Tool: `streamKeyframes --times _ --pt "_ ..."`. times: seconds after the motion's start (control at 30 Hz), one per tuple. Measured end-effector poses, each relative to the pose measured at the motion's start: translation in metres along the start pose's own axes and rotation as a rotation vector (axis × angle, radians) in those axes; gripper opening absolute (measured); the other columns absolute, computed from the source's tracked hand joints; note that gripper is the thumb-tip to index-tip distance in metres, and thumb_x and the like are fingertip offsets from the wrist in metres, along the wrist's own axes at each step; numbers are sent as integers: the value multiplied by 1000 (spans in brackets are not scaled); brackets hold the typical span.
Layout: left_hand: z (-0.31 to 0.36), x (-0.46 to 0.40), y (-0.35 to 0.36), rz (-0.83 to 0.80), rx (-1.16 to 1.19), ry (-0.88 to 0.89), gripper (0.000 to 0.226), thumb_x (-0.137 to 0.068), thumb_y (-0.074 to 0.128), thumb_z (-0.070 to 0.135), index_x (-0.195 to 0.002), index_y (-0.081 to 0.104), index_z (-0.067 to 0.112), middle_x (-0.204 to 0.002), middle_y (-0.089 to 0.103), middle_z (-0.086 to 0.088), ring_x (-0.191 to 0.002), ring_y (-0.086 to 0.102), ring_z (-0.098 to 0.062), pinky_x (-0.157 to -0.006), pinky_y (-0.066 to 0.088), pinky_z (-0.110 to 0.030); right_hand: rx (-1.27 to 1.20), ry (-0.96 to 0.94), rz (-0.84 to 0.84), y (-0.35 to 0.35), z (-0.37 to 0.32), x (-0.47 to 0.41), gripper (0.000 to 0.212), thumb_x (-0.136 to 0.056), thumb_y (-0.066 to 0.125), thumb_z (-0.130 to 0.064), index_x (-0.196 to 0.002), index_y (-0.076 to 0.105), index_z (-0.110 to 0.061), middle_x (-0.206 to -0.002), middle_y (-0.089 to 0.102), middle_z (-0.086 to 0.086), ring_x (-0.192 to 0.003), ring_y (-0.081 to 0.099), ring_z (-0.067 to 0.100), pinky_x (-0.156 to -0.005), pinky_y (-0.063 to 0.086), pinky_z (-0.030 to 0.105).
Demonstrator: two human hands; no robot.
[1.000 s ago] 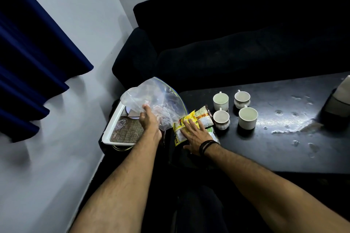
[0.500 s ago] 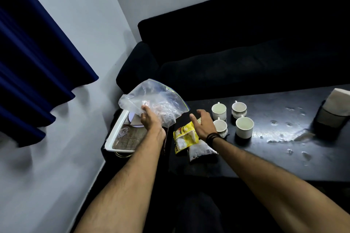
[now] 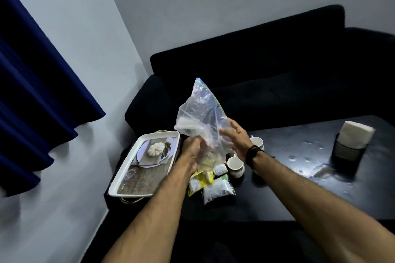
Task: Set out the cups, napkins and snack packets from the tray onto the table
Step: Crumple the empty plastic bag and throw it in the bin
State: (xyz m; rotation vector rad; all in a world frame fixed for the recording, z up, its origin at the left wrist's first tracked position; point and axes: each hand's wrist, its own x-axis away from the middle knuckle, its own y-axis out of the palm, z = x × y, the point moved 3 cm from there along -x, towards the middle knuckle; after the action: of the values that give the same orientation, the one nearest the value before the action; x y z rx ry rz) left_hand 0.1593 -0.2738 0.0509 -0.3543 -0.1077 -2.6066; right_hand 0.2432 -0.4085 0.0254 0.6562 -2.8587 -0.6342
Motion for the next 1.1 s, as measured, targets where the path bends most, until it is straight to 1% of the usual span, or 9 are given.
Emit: streamKeyframes --times 0.17,0.33,0.47,0.53,0.63,0.73,0.8,1.0,1.1 --pt "12 9 57 -165 10 295 82 -71 74 1 -145 40 13 -121 62 -19 -99 65 -26 -78 57 -39 410 -47 39 -18 -13 18 29 -83 58 15 -102 70 -4 -84 70 2 -81 61 18 -71 55 28" --pt "15 16 91 -205 -187 339 32 -74 75 12 -105 65 12 -94 71 -6 -85 68 -22 -76 59 -40 904 -15 127 -36 -38 23 27 -82 63 -5 -109 64 -1 -109 67 22 -100 63 35 -90 54 46" --pt "16 12 108 -104 -285 336 7 -81 72 12 -83 66 15 -80 69 -4 -73 64 -17 -64 56 -36 470 -50 122 -56 -51 46 18 -82 65 1 -98 66 -6 -88 68 12 -78 63 17 -67 52 31" --pt "14 6 113 43 -317 325 10 -82 66 11 -73 62 13 -74 65 -5 -70 60 -20 -61 51 -35 245 -54 95 -71 -58 57 37 -82 58 10 -114 55 -10 -103 65 15 -79 65 13 -65 53 25" --pt "12 10 130 62 -223 254 14 -76 62 4 -69 59 15 -69 61 -3 -63 58 -18 -58 47 -29 78 -54 -12 -98 -69 73 78 -79 64 4 -140 33 -34 -132 54 8 -103 64 24 -77 56 39" --pt "11 23 163 -168 -213 256 31 -71 56 -9 -76 62 21 -68 62 -1 -52 60 -6 -48 49 -21 392 -114 -170 -120 -78 95 123 -65 88 -10 -142 8 -63 -139 46 -21 -122 59 15 -85 58 36" --pt "8 36 188 -334 -196 236 43 -72 52 -12 -96 66 21 -79 70 -3 -66 70 -13 -55 56 -26 590 -145 -101 -130 -82 103 136 -56 94 -18 -147 -1 -53 -147 38 -15 -131 50 11 -97 54 32" --pt "-2 77 255 -604 -246 196 27 -89 56 -4 -113 66 4 -103 72 -18 -81 71 -22 -73 61 -32 657 -275 293 -185 -110 132 72 -66 87 -5 -130 57 -14 -119 68 8 -107 65 18 -95 54 34" --pt "-18 98 278 -771 -347 195 27 -89 59 -4 -112 64 10 -106 68 -9 -76 69 -5 -66 56 -15 752 -250 416 -223 -112 159 48 -69 87 -14 -114 68 -14 -100 73 5 -86 67 5 -79 56 23"
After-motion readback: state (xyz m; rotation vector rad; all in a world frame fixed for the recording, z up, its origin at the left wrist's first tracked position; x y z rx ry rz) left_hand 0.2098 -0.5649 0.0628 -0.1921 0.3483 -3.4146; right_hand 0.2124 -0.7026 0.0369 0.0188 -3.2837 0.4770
